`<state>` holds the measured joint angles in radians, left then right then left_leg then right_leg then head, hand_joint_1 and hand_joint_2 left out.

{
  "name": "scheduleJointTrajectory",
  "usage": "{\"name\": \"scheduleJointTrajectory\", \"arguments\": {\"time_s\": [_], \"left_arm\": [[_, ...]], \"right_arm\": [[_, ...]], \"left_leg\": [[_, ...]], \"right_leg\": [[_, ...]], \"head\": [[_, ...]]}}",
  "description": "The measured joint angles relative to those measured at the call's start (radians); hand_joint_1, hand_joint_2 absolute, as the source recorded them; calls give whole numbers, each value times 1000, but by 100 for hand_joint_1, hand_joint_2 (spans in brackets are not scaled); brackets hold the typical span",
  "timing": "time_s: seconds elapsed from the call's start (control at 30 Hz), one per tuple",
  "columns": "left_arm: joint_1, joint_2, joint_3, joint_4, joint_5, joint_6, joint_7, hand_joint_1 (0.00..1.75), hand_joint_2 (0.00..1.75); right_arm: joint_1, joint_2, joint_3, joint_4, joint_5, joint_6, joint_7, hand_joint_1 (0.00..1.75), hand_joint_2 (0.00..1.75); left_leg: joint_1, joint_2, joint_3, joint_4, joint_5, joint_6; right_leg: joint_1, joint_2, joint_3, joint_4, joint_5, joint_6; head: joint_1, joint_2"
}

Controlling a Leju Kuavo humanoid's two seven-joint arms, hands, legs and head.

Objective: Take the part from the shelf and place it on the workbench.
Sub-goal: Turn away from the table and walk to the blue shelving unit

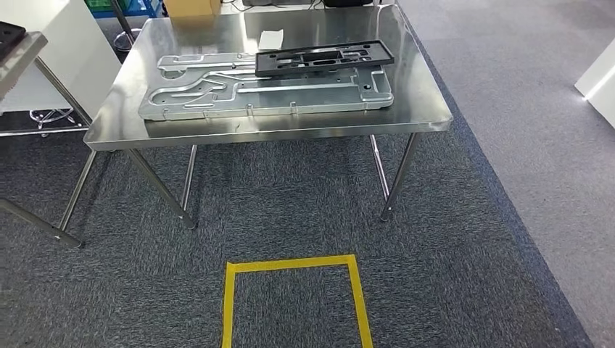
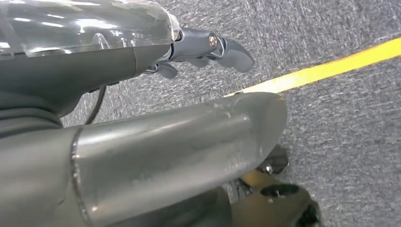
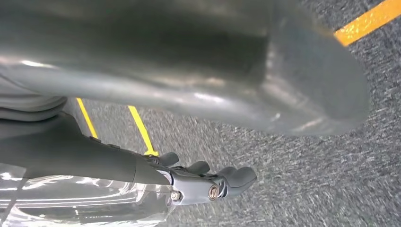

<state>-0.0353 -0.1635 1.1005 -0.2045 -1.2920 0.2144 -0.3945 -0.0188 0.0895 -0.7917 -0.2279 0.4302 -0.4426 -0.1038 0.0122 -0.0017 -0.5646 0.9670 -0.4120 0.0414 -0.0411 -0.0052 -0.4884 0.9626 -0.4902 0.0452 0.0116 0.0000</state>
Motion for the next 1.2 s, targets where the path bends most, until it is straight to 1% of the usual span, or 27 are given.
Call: {"name": "scheduleJointTrajectory", "arguments": {"time_s": [0.07,0.1,0.17,0.2,0.23,0.27,0.33,0.37,0.4,0.47,0.5,0.57,0.6,0.67,0.7,0.73,0.77,0.8,0.87,0.9,0.93,0.97,1.0,1.03,1.1,1.17,1.2], "left_arm": [[-2,-3,0,0,-8,0,2,0,0],[-2,-5,0,0,-12,-1,3,0,0],[-3,-6,-1,0,-17,-2,7,0,0],[-3,-7,-1,0,-19,-2,8,0,0],[-2,-8,-1,0,-22,-2,10,0,0],[-2,-9,-1,0,-26,-3,11,0,0],[-2,-10,-4,-1,-35,-6,13,0,0],[-2,-10,-6,-1,-38,-7,14,0,0],[-2,-9,-9,-2,-40,-8,14,0,0],[-2,-11,-14,-3,-44,-9,15,0,0],[1,-12,-16,-2,-46,-9,15,0,0],[5,-14,-18,-2,-48,-9,15,0,0],[6,-15,-18,-2,-48,-9,16,0,0],[3,-15,-21,-2,-49,-9,16,0,0],[3,-15,-22,-2,-49,-9,16,0,0],[3,-15,-23,-2,-49,-9,17,0,0],[4,-15,-24,-2,-49,-9,17,0,0],[5,-15,-24,-2,-49,-8,18,0,0],[4,-14,-24,-2,-47,-6,18,0,0],[2,-15,-24,-2,-44,-4,18,0,0],[-1,-15,-24,-2,-40,-2,17,0,0],[-1,-16,-24,-2,-36,-1,17,0,0],[0,-18,-23,-2,-33,0,16,0,0],[3,-20,-23,-2,-31,1,15,0,0],[7,-23,-22,-2,-29,3,14,0,0],[4,-24,-22,-2,-28,4,14,0,0],[2,-24,-22,-2,-27,4,14,0,0]], "right_arm": [[0,-4,0,0,2,3,11,0,0],[0,-6,0,0,2,5,15,0,0],[0,-9,0,0,2,9,21,0,0],[0,-11,0,0,2,11,22,0,0],[0,-14,0,0,2,13,25,0,0],[0,-16,0,0,2,15,27,0,0],[1,-20,0,1,1,22,33,0,0],[1,-20,0,2,1,27,35,0,0],[1,-20,0,3,2,31,37,0,0],[0,-22,0,4,2,36,40,0,0],[-1,-24,0,4,2,37,41,0,0],[-4,-27,0,4,2,37,41,0,0],[-3,-27,0,4,2,38,42,0,0],[-1,-27,0,4,3,41,42,0,0],[0,-27,0,4,4,43,42,0,0],[0,-28,0,4,4,45,42,0,0],[0,-28,0,4,5,46,42,0,0],[0,-28,0,4,7,47,42,0,0],[1,-27,0,4,15,48,42,0,0],[1,-26,0,4,22,47,42,0,0],[2,-25,1,4,28,47,42,0,0],[2,-25,1,4,33,46,41,0,0],[0,-24,2,4,37,45,40,0,0],[-1,-24,3,4,40,45,39,0,0],[0,-23,4,4,43,44,38,0,0],[6,-22,5,4,46,45,37,0,0],[9,-21,5,4,47,46,37,0,0]], "left_leg": [[7,-4,36,-80,41,8],[16,-7,50,-108,60,6],[26,-16,46,-118,72,-11],[32,-22,38,-113,74,-22],[40,-30,28,-104,72,-36],[50,-39,17,-89,69,-51],[71,-57,-15,-40,54,-88],[78,-65,-32,-11,41,-106],[80,-70,-45,11,31,-121],[81,-76,-53,27,21,-138],[83,-75,-53,25,24,-142],[84,-52,-69,65,-5,-136],[79,-34,-90,120,-42,-126],[59,-8,-150,279,-137,-102],[49,-5,-171,346,-169,-91],[38,-4,-175,378,-182,-77],[25,-3,-157,369,-177,-59],[12,2,-118,321,-159,-37],[-22,48,-21,176,-125,11],[-35,71,11,122,-117,24],[-44,86,27,90,-115,29],[-47,84,28,78,-115,28],[-45,71,30,72,-108,25],[-42,58,32,63,-100,24],[-35,35,34,47,-84,27],[-32,11,27,42,-75,33],[-33,-3,23,42,-72,33]], "right_leg": [[5,0,8,2,-14,0],[6,2,-4,35,-41,2],[1,5,-56,140,-110,14],[-6,5,-75,181,-127,23],[-14,5,-80,192,-124,33],[-24,6,-65,168,-104,46],[-40,25,-17,76,-59,73],[-43,40,-6,53,-50,69],[-43,51,-6,52,-52,56],[-38,49,-18,81,-64,11],[-35,37,-20,88,-65,-4],[-25,15,-23,93,-61,-23],[-18,2,-25,92,-57,-30],[-2,-24,-31,90,-52,-37],[7,-37,-35,90,-50,-40],[16,-50,-39,90,-49,-43],[26,-62,-41,89,-48,-46],[35,-74,-42,89,-47,-48],[49,-95,-39,87,-47,-51],[53,-105,-37,85,-47,-50],[56,-116,-36,83,-46,-48],[58,-127,-34,81,-46,-45],[58,-139,-32,78,-45,-42],[56,-134,-29,81,-48,-36],[52,-81,-46,128,-82,-24],[44,-17,-98,240,-145,-16],[42,-4,-126,295,-169,-13]], "head": [[-6,0],[-4,0],[-1,0],[-1,0],[-1,0],[-1,0],[3,0],[9,0],[11,0],[4,0],[-6,0],[-22,0],[-29,0],[-38,0],[-40,0],[-40,0],[-40,0],[-40,0],[-40,0],[-40,0],[-39,0],[-40,0],[-39,0],[-39,0],[-37,0],[-35,0],[-35,0]]}}
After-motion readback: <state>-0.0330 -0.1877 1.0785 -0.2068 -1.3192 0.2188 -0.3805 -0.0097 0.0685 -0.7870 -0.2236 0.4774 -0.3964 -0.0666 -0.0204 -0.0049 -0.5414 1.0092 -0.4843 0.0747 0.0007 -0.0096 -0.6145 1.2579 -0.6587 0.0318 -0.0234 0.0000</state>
